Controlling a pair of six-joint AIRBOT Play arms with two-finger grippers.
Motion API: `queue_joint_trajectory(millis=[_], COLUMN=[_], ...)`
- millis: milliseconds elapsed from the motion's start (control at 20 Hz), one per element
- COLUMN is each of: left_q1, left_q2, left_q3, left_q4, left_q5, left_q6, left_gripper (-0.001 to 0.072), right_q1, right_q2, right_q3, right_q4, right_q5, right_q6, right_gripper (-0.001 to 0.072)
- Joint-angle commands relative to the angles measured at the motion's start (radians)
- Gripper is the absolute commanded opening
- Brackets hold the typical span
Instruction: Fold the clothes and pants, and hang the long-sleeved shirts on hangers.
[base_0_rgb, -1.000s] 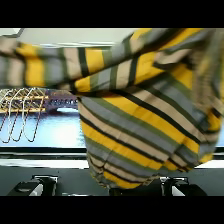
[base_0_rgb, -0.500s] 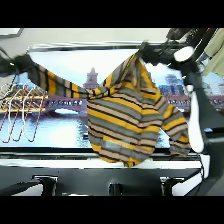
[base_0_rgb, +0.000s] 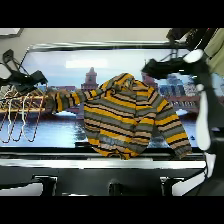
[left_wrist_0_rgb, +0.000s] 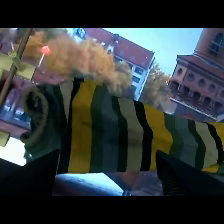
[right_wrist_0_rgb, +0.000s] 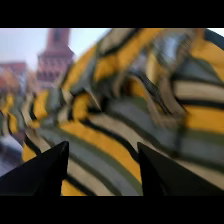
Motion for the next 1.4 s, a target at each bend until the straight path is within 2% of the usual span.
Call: queue_joint_trajectory(millis=[0,150,250,450,600,850,1000,1150,1200,1250,1300,1350], left_q1=[0.092,0.149,0.162,0.116,0.046,-0.062,-0.111,-0.155,-0.169,-0.183,-0.196,-0.209], left_q2=[0.059,0.183,0.278,0.388,0.389,0.387,0.385,0.385,0.385,0.38,0.371,0.356], left_q3=[-0.013,-0.192,-0.399,-0.766,-0.89,-0.922,-0.922,-0.922,-0.922,-0.922,-0.922,-0.922], left_q4=[-0.13,-0.179,-0.305,-0.503,-0.526,-0.526,-0.526,-0.527,-0.527,-0.531,-0.538,-0.551], left_q5=[-0.159,-0.187,-0.155,-0.108,-0.1,-0.058,-0.021,0.033,0.046,0.055,0.059,0.06], left_q6=[0.115,0.19,0.256,0.319,0.319,0.317,0.311,0.279,0.269,0.269,0.269,0.269], left_gripper=[0.0704,0.0704,0.0704,0.0704,0.0704,0.0704,0.0704,0.0704,0.0704,0.0704,0.0704,0.0704], right_q1=[-0.157,-0.287,-0.312,-0.234,-0.128,-0.009,0.01,0.01,0.01,0.01,0.01,0.01], right_q2=[0.155,0.377,0.532,0.767,0.842,0.832,0.758,0.674,0.656,0.643,0.637,0.64], right_q3=[-0.039,-0.353,-0.652,-1.18,-1.431,-1.549,-1.549,-1.549,-1.549,-1.549,-1.549,-1.548], right_q4=[-0.139,-0.12,-0.105,-0.021,0.042,0.106,0.137,0.217,0.239,0.252,0.257,0.26], right_q5=[0.338,0.31,0.259,0.136,0.025,-0.187,-0.214,-0.216,-0.224,-0.24,-0.255,-0.261], right_q6=[-0.04,-0.039,-0.034,-0.011,-0.003,0.031,0.023,-0.056,-0.069,-0.073,-0.076,-0.076], right_gripper=[0.0503,0.0505,0.0564,0.062,0.062,0.0619,0.0619,0.0616,0.06,0.0476,0.0315,0.0109])
